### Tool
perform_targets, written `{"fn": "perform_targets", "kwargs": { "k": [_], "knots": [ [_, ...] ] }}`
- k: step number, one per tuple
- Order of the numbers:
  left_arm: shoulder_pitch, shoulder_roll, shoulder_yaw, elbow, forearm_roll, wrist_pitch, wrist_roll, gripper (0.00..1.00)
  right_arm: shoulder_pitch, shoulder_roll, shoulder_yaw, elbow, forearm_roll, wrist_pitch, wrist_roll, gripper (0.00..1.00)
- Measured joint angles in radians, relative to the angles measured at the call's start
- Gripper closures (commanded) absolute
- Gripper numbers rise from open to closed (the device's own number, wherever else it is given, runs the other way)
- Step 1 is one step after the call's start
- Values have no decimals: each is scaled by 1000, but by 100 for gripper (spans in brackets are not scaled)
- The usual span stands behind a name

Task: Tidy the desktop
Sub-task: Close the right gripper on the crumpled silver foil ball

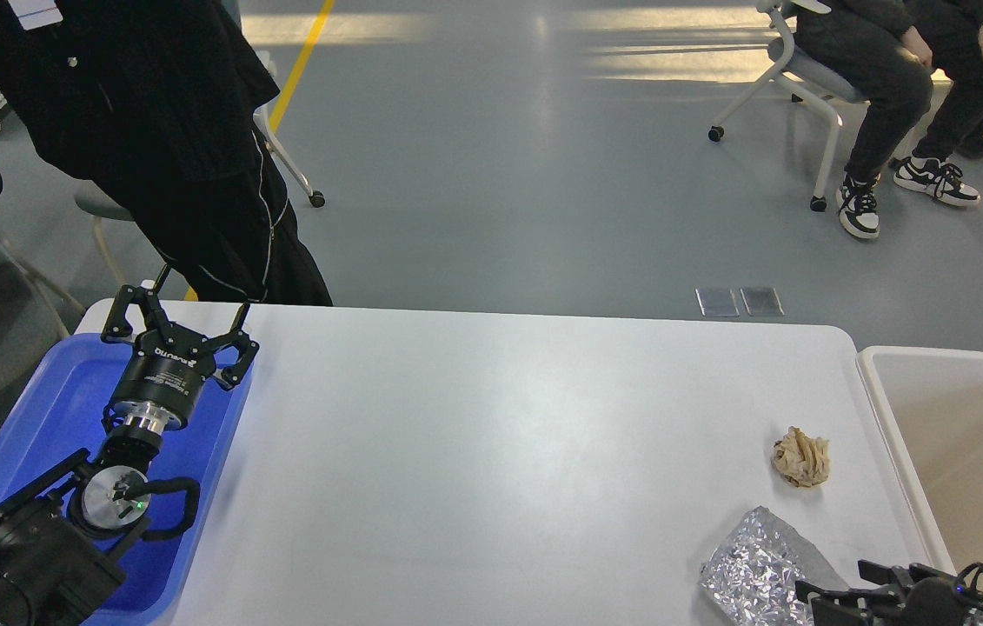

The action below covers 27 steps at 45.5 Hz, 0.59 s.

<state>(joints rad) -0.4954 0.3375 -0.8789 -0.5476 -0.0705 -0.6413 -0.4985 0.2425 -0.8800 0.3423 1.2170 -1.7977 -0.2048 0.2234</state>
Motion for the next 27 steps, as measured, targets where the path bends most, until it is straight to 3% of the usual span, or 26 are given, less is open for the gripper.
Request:
{"fn": "perform_targets", "kwargs": {
  "k": [7,12,18,25,27],
  "knots": [
    [0,0,0,0,0,0,0,0,-1,22,-1,-39,14,-17,0,10],
    [0,0,0,0,0,0,0,0,-3,31,-6,-54,19,-26,0,25],
    [0,0,0,0,0,0,0,0,-4,37,-9,-63,23,-34,0,52],
    [0,0,0,0,0,0,0,0,-1,40,-13,-68,24,-39,1,99],
    [0,0,0,0,0,0,0,0,-1,41,-14,-68,25,-40,1,100]
  ]
}}
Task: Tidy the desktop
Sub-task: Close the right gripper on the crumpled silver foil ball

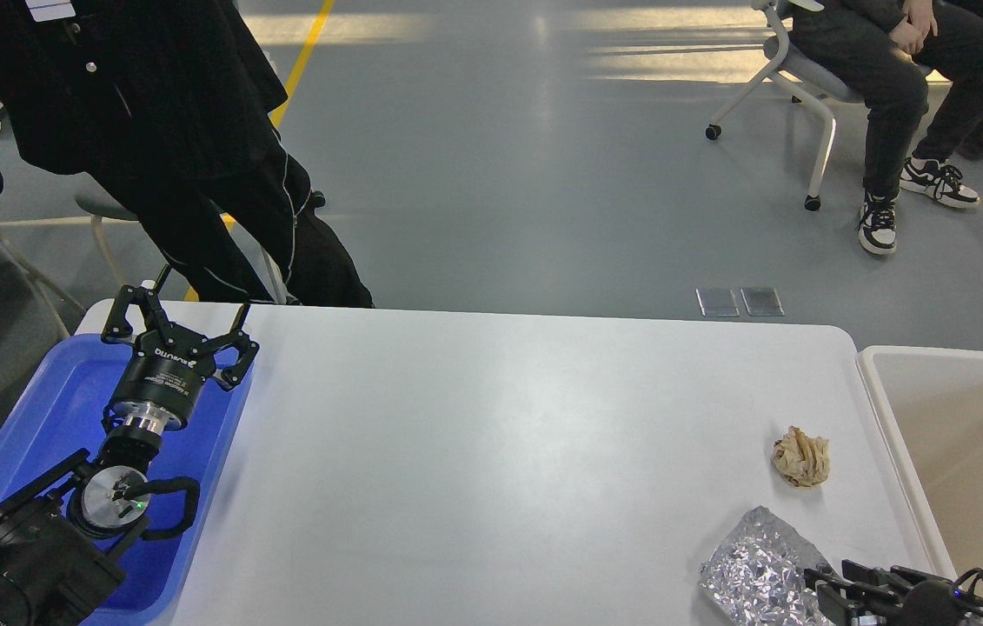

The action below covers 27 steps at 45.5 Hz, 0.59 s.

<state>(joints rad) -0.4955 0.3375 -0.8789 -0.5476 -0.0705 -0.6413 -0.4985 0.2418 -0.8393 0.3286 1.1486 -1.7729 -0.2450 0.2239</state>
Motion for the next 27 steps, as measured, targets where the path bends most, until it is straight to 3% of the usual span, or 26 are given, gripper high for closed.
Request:
{"fn": "perform_targets", "kwargs": {
  "k": [27],
  "knots": [
    [0,0,0,0,1,-1,0,0,3,-43,-4,49,24,0,38,100]
  ]
}}
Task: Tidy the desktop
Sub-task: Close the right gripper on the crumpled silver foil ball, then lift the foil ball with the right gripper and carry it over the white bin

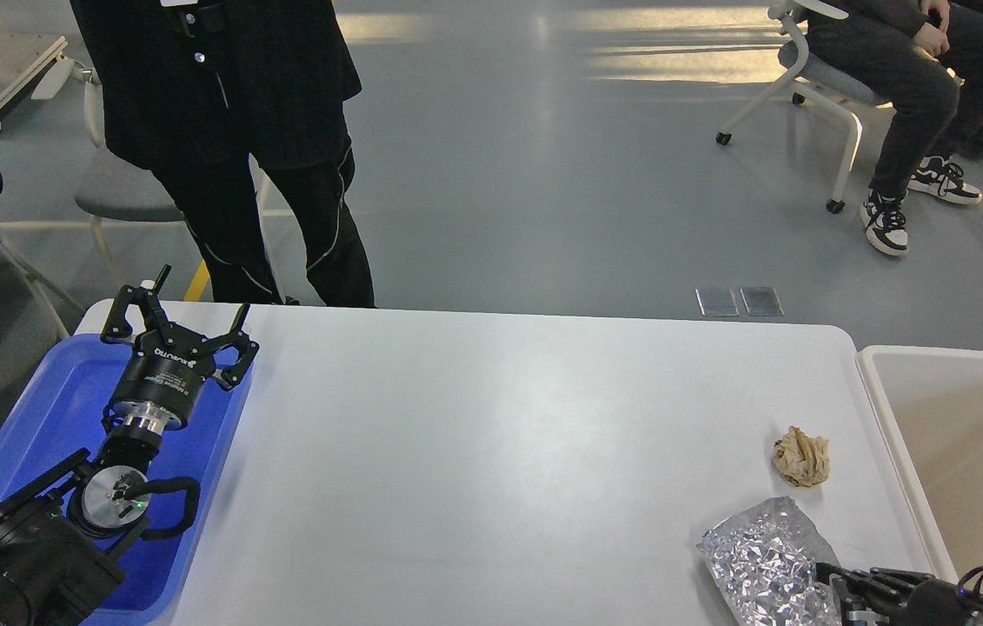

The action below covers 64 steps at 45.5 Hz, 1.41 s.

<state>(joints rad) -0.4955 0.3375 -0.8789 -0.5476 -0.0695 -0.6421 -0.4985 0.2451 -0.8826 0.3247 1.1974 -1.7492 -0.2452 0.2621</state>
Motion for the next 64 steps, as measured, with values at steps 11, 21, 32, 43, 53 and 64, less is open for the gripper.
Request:
{"fn": "perform_targets", "kwargs": {
  "k": [11,21,32,43,53,64],
  "knots": [
    [0,0,0,0,0,0,0,0,47,-133,2,130,99,52,0,100],
    [0,0,0,0,0,0,0,0,139,-282,2,244,189,140,4,100],
    [0,0,0,0,0,0,0,0,272,-421,4,345,277,260,6,100],
    [0,0,0,0,0,1,0,0,421,-511,8,385,360,393,7,100],
    [0,0,0,0,0,0,0,0,547,-562,9,399,412,517,7,100],
    [0,0,0,0,0,0,0,0,604,-588,15,402,432,576,8,100]
  ]
}}
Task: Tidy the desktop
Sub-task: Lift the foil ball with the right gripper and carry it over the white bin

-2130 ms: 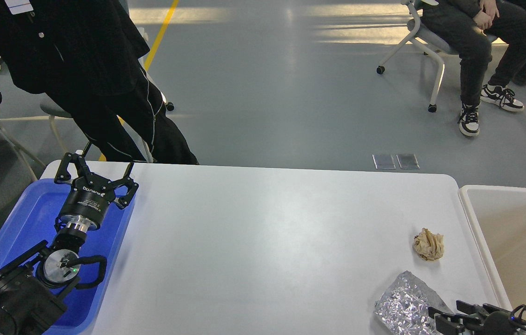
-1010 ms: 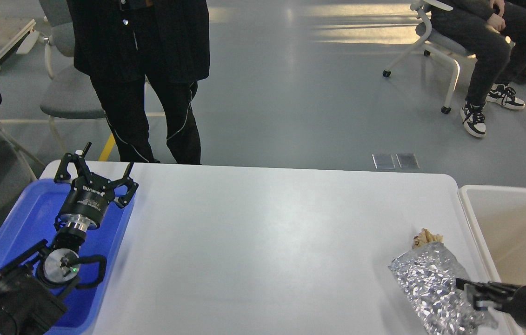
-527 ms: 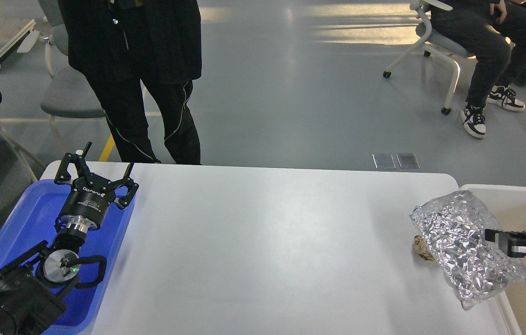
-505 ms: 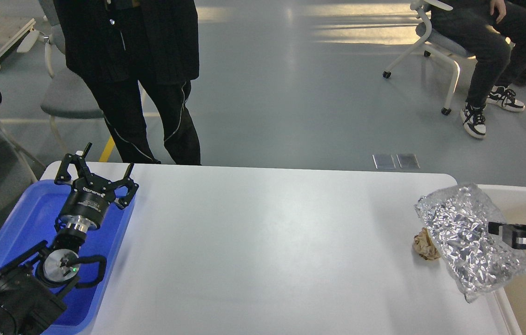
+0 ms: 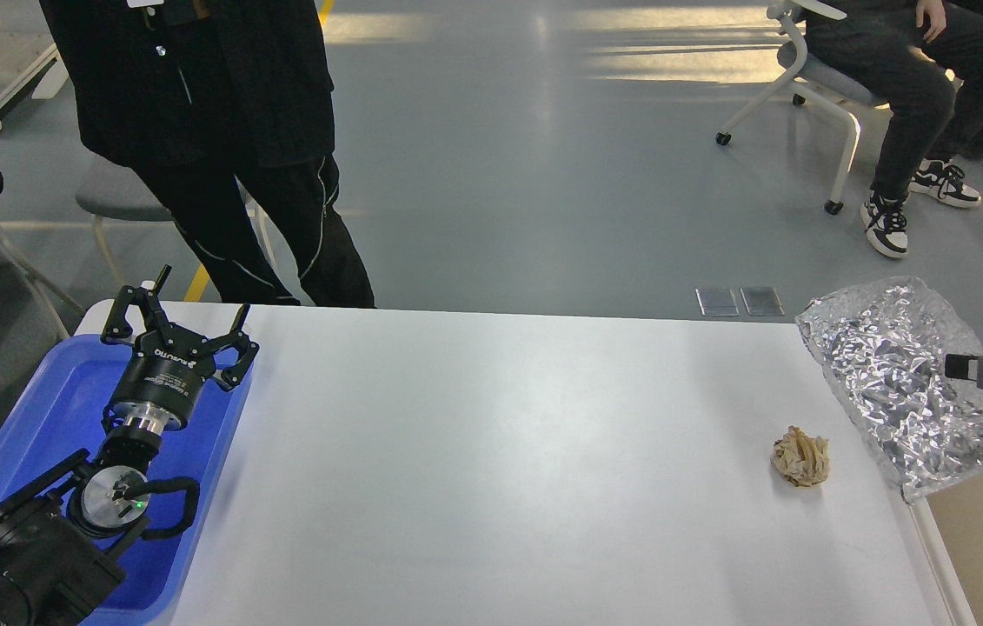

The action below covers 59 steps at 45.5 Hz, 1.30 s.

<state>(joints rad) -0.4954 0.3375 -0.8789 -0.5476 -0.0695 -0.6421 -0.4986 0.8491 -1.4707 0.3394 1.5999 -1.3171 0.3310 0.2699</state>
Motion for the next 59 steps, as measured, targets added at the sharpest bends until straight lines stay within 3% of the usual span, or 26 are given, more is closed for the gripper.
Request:
{"fn": "perform_targets", "kwargs": {
  "k": [24,43,59],
  "knots": [
    [0,0,0,0,0,0,0,0,6,2,-17,-119,97,0,1,100],
    [0,0,0,0,0,0,0,0,-53,100,-121,-359,316,-146,19,100],
    [0,0,0,0,0,0,0,0,-169,185,-151,-565,615,-206,28,100]
  ]
}}
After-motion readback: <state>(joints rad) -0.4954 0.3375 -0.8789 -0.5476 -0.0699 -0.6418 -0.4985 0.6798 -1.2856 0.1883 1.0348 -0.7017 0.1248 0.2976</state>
